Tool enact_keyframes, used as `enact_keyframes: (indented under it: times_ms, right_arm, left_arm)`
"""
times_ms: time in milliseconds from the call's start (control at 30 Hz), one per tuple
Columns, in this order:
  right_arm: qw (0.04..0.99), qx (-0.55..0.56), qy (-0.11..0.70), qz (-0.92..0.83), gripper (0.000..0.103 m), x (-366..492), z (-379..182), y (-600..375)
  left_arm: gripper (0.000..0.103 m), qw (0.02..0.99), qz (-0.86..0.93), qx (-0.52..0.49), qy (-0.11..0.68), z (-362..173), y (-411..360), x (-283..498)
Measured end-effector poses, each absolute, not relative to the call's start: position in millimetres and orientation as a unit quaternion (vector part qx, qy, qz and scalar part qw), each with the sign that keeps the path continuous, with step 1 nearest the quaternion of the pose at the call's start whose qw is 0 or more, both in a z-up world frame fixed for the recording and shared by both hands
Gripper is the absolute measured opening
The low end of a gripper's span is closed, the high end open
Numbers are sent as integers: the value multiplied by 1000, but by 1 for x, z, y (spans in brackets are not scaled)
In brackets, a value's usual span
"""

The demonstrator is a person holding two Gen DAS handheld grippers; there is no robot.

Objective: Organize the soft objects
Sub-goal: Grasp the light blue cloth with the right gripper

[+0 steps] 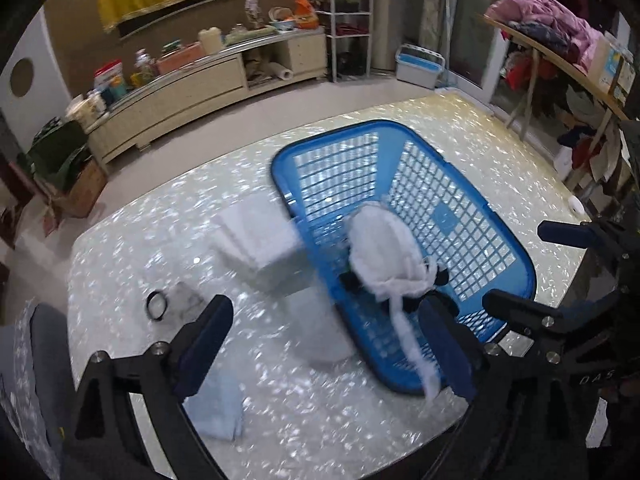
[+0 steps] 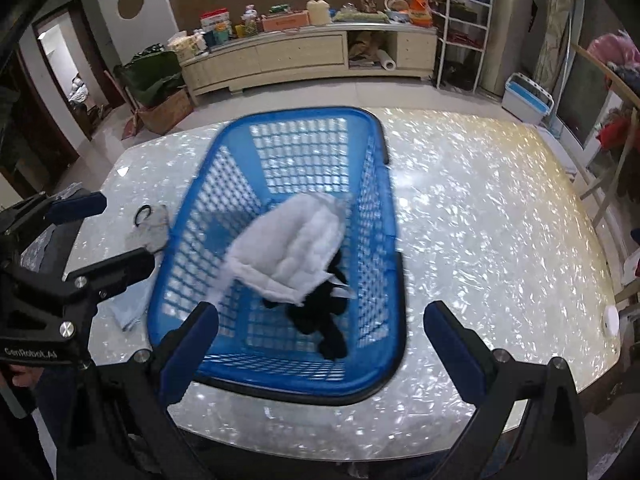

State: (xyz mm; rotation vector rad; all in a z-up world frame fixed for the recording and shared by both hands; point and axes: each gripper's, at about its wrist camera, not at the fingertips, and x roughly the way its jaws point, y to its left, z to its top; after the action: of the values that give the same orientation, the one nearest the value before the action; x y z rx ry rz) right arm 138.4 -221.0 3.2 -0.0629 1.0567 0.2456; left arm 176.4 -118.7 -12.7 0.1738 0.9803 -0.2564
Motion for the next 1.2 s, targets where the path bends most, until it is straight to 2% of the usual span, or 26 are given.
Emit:
enact_keyframes:
  times_ms: [67,133,667,1200]
  right_arm:
    - [857,-33,499,123,103,136,8,-211]
    - [858,-40,495,130,103,133,11,-199]
    - [838,-91,499,203,103,136,-3,-103]
    - [775,-151,537,297,103,143,-75,7]
  left_arm:
    - [96,874,-112,77,468,-9,-109,169]
    - [103,878,-93,68,465,-7,-94,163]
    - [103,880,-43,4,473,-13,24,112]
    - [103,848,32,-59,526,-75,127,85]
